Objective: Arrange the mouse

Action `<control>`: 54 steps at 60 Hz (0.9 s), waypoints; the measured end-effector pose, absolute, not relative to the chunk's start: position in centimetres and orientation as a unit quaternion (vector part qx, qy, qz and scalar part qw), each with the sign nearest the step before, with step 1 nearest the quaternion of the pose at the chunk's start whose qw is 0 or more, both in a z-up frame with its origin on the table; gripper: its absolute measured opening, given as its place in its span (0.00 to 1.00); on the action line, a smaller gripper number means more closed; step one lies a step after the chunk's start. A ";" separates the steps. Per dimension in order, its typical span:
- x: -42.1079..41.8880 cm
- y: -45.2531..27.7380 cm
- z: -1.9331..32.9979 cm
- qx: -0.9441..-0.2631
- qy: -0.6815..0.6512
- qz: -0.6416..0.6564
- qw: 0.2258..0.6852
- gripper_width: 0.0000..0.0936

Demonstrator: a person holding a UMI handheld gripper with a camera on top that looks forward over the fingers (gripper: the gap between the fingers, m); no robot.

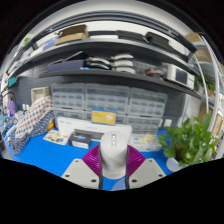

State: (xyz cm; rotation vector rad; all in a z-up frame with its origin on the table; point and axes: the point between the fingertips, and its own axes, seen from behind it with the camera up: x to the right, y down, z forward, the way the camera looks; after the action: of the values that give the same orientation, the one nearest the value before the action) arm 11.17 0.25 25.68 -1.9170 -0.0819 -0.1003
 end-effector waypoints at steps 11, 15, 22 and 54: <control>22.4 -0.6 18.3 -0.850 0.009 -0.063 0.523 0.33; 24.2 -1.0 14.6 -0.865 0.020 -0.055 0.498 0.33; 25.5 -2.0 8.1 -0.894 0.022 -0.041 0.445 0.33; 24.3 -4.2 -0.6 -0.921 0.022 0.000 0.389 0.41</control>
State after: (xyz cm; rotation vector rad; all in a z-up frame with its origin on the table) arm 24.32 -4.19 -0.55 -2.3422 0.0561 -0.0008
